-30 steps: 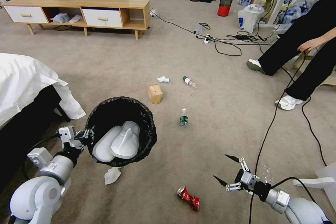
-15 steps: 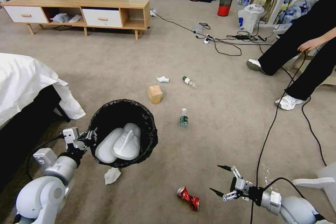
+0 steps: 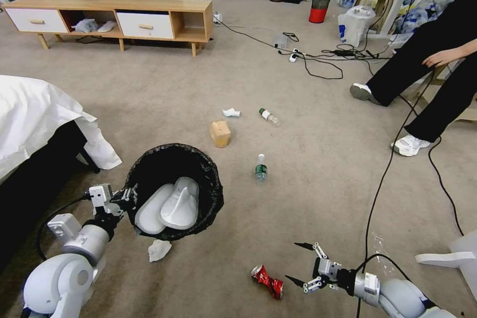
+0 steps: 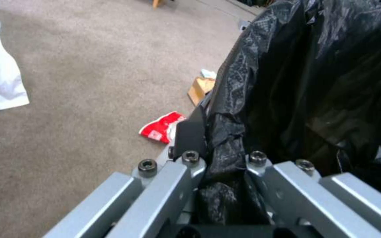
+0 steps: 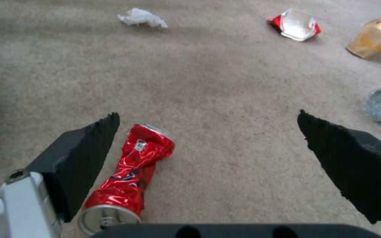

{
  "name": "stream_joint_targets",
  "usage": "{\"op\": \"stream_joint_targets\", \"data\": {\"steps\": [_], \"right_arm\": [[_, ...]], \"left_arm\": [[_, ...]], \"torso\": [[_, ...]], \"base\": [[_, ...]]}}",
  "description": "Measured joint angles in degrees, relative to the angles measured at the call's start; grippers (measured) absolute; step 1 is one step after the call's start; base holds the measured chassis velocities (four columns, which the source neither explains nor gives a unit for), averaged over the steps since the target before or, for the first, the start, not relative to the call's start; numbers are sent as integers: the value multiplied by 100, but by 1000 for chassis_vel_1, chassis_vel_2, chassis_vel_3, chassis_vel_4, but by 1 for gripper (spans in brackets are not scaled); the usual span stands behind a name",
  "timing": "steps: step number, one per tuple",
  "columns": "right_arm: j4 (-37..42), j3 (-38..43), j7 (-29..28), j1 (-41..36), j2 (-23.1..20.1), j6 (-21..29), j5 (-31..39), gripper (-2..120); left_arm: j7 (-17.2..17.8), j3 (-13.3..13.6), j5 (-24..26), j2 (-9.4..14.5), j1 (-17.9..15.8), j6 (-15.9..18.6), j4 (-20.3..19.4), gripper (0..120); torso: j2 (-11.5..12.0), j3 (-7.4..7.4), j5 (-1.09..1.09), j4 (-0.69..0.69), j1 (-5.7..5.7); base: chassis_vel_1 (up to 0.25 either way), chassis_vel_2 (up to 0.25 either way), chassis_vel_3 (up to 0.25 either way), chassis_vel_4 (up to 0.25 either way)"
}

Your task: Pick up the trash bin, then pick up the garbage from the floor and place it into the trash bin.

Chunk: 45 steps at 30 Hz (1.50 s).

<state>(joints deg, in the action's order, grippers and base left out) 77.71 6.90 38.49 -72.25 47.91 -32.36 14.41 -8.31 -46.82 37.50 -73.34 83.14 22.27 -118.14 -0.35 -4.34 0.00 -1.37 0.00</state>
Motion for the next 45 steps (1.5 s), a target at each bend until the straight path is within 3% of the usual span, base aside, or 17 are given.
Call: {"op": "stream_joint_targets", "data": {"steps": [13,24,45], "right_arm": [[-693,-504,-129,584,424,88,-280,100],[-998,-693,-97,682,540,211,-481,100],[-1755,-975,196,1083,1090,-102,-564,100]], "left_arm": [[-18,36,-133,-110,29,-44,9,3],[-30,47,-171,-174,25,-55,-4,3],[-58,93,-273,-260,52,-75,-56,3]], "torso": [[0,0,0,0,0],[0,0,-1,0,0],[0,0,-1,0,0]], "base": [[0,0,0,0],[0,0,0,0],[0,0,0,0]]}}
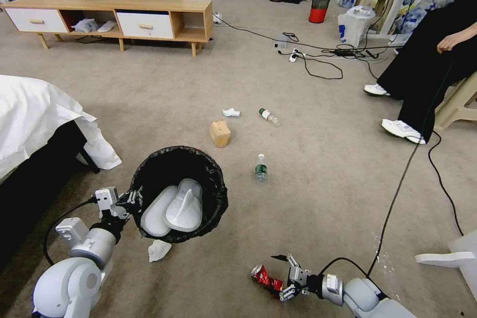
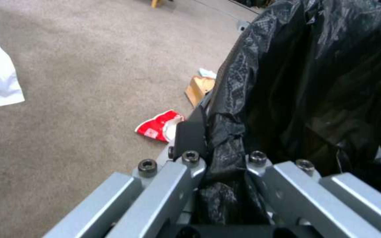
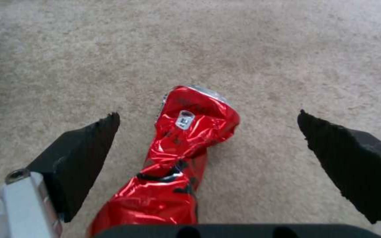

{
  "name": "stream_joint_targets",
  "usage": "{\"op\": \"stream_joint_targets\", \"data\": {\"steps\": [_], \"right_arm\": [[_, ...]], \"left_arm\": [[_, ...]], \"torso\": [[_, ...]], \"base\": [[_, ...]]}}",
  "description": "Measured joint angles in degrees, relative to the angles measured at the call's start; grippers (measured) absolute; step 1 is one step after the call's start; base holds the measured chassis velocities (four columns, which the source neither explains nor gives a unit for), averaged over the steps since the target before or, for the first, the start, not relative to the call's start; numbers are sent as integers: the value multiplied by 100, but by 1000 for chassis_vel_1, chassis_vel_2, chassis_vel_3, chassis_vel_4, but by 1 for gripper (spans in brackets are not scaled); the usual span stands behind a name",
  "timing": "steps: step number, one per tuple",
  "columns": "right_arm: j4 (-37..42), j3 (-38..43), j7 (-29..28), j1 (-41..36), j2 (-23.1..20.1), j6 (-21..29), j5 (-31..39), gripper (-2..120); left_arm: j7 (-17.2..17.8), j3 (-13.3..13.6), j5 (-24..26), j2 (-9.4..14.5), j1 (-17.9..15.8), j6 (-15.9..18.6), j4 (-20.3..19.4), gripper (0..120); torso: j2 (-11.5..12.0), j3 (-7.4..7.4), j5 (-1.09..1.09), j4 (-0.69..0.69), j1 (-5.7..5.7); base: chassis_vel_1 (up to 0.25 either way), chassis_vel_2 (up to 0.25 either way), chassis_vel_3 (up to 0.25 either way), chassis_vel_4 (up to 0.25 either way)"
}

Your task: Pick up the trash bin, then pick up the garbage from the floor and place it into the trash bin.

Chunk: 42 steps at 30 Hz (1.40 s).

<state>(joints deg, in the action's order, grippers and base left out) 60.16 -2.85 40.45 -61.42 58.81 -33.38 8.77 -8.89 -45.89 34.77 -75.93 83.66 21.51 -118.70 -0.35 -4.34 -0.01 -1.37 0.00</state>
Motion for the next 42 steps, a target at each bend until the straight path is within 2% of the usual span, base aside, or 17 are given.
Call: {"op": "stream_joint_targets", "data": {"steps": [15,42], "right_arm": [[-475,-50,29,138,470,-128,-99,100],[-893,262,157,57,542,-223,-173,100]], "left_arm": [[-32,-26,38,81,-7,-32,13,3],[-44,-20,16,40,1,-63,-8,3]], "torso": [[0,0,1,0,0],[-3,2,0,0,0]], "base": [[0,0,0,0],[0,0,0,0]]}}
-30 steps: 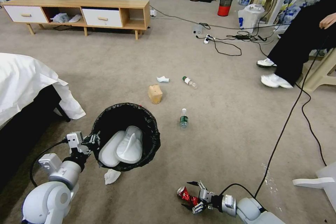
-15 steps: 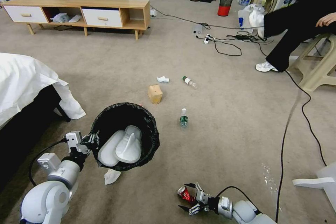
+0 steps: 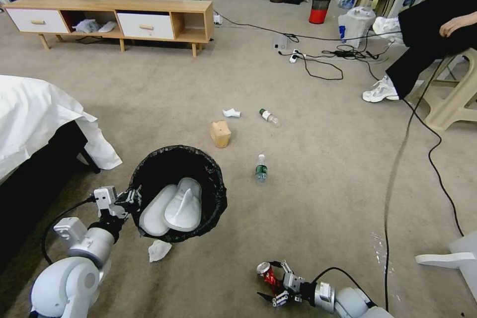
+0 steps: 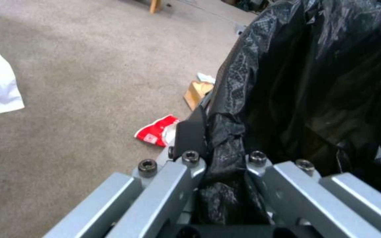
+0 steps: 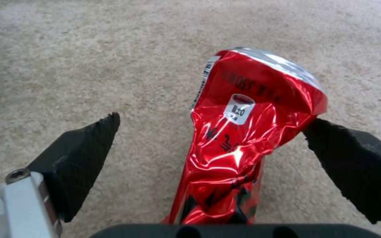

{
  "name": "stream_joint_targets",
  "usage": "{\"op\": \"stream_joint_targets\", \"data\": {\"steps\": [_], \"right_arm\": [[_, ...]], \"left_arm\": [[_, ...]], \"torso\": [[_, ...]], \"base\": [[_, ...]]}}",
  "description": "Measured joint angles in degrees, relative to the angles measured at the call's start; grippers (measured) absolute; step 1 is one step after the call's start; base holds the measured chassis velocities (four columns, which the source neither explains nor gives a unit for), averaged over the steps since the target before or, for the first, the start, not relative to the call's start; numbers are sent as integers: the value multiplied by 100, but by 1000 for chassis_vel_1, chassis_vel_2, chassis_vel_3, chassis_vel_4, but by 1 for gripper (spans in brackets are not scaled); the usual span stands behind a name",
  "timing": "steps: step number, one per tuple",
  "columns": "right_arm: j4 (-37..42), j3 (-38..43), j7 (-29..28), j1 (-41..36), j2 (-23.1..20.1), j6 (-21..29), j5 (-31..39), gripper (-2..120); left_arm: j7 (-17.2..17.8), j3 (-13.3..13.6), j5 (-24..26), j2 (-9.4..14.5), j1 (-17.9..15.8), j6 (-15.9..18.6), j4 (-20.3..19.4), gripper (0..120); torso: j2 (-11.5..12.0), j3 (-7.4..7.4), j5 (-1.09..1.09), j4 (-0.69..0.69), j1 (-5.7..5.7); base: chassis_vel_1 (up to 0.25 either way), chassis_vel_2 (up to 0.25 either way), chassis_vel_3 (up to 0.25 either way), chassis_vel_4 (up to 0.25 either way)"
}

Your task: Pick up the trash bin, then pick up the garbage from the floor and place it into the trash bin.

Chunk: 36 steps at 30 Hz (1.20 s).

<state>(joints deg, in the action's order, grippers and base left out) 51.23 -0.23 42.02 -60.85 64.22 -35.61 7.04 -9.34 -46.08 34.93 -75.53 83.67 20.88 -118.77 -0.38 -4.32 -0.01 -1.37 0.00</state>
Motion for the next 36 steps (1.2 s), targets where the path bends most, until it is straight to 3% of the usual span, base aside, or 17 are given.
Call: {"op": "stream_joint_targets", "data": {"steps": [2,7,8,11,17,23,33,36], "right_arm": [[-12,5,0,1,4,-4,-7,100],[-31,35,18,-1,13,-34,-30,87],[-32,42,34,-15,12,-50,-35,77],[-32,49,41,-21,10,-56,-37,72],[-16,134,81,-69,-16,-87,-83,43],[-5,160,86,-74,-21,-99,-99,25],[124,277,69,-57,-49,-115,-128,23],[329,501,19,-74,-178,-97,-127,23]], "left_arm": [[0,-1,-5,-6,5,-1,-6,3],[0,-10,-25,-23,34,-19,-25,3],[0,-11,-41,-38,47,-21,-44,3],[0,-11,-47,-43,50,-21,-52,3],[0,-13,-83,-79,69,-26,-91,3],[1,-20,-96,-89,70,-32,-104,3],[-6,-39,-112,-94,83,-49,-109,3],[-6,-49,-108,-87,73,-56,-103,3]], "torso": [[0,0,0,0,0],[0,0,0,0,0],[1,-1,-1,-2,0],[1,-1,-1,-2,0],[3,-2,2,-1,0],[3,-2,2,0,0],[5,-4,10,3,-1],[6,-4,2,-1,-1]], "base": [[0,0,0,0],[0,0,0,0],[0,0,0,0],[0,0,0,0],[0,0,0,0],[0,0,0,0],[0,0,0,0],[0,0,0,0]]}}
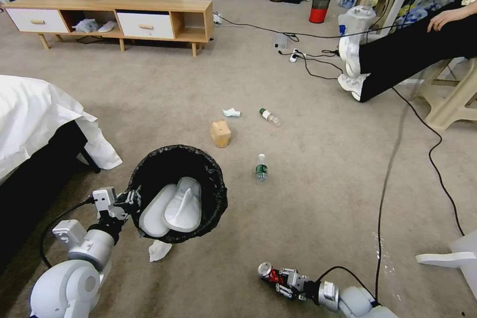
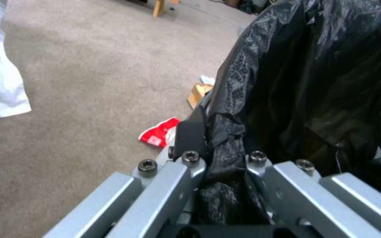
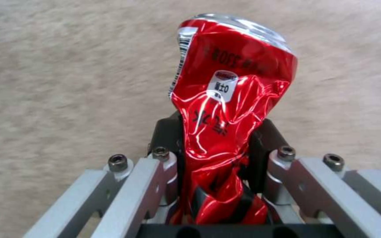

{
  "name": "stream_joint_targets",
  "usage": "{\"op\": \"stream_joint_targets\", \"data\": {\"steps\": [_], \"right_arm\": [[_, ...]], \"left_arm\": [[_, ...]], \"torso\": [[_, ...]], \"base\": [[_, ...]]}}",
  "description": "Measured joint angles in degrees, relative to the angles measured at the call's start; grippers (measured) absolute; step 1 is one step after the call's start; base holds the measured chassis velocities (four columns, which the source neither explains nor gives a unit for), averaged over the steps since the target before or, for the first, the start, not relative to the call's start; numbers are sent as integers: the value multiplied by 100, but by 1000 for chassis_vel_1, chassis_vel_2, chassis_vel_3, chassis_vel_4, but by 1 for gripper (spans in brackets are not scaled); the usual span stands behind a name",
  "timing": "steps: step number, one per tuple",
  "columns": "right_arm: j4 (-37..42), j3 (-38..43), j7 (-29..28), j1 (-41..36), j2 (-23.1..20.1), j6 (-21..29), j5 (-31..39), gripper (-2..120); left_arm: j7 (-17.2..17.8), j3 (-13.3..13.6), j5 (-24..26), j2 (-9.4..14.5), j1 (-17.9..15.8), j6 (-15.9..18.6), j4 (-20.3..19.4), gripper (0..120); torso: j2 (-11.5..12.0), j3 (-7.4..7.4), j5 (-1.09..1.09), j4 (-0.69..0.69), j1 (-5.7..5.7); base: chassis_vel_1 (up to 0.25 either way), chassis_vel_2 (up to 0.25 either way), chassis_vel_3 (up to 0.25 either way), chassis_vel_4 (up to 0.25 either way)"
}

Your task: Pick up the trash bin, then pick up the garbage from the floor and place it into the trash bin.

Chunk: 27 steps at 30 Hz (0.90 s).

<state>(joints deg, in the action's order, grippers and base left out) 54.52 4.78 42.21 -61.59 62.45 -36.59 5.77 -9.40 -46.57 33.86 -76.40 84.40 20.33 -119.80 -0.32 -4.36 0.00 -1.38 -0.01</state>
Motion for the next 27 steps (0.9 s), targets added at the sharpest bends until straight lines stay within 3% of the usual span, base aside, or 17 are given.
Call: {"op": "stream_joint_targets", "data": {"steps": [21,27], "right_arm": [[2271,1201,-106,-726,-733,195,643,23],[3078,1606,-200,-865,-821,321,1052,23]], "left_arm": [[40,75,55,102,-161,123,102,3],[112,273,179,178,-229,234,160,3]], "torso": [[-3,2,0,0,0],[-3,2,1,1,0]], "base": [[0,0,0,0],[0,0,0,0]]}}
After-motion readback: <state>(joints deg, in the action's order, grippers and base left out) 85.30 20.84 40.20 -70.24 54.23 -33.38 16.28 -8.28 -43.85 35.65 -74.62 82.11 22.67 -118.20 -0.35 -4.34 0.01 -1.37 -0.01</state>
